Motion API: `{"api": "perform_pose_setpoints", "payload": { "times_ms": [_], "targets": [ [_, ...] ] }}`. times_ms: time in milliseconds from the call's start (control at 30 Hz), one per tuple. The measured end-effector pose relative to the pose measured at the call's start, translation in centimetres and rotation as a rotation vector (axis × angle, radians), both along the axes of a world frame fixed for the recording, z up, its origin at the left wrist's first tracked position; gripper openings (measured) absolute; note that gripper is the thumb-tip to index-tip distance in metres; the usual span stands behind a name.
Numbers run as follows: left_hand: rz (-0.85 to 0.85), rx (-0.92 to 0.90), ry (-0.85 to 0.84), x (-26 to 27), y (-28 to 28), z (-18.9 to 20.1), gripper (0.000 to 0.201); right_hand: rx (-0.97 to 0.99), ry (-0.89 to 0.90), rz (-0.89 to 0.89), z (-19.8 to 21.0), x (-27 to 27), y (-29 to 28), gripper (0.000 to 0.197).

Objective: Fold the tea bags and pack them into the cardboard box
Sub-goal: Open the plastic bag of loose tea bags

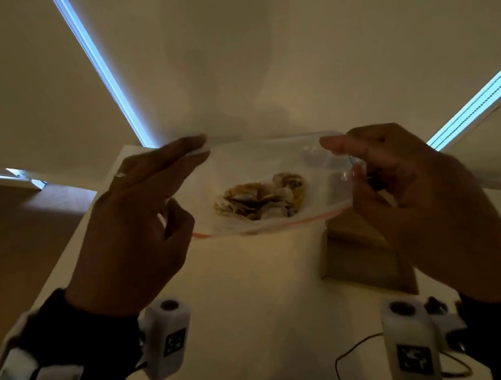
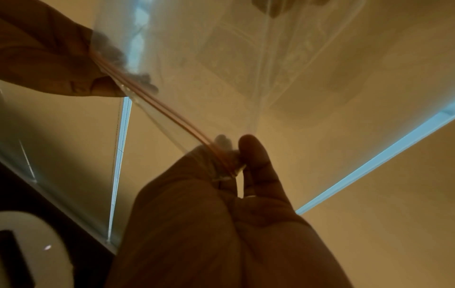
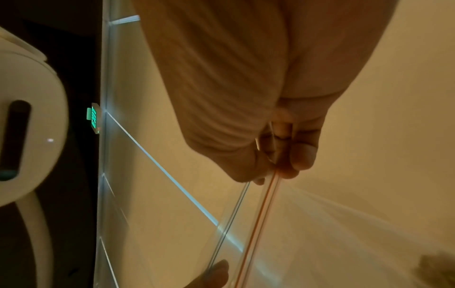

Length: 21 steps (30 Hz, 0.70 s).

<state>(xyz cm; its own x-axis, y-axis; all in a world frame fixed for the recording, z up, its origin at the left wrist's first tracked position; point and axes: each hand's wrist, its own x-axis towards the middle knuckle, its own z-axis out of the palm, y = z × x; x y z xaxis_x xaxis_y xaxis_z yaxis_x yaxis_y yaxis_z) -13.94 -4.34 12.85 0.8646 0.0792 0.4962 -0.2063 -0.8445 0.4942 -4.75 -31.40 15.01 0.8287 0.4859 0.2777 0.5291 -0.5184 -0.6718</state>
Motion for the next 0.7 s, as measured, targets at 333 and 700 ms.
{"api": "perform_pose_setpoints", "payload": {
  "times_ms": [333,700],
  "targets": [
    [-0.009,-0.010,0.447,-5.0,-0.6,-8.8,0.068,-0.219,0.317,0.126,-8.8,-2.4,-0.5,0.050],
    [-0.109,-0.053,0.728,-7.6,-1.4,-16.1,0.069,-0.283,0.414,0.128,-16.7,-6.0,-0.8,0.050]
  ]
}}
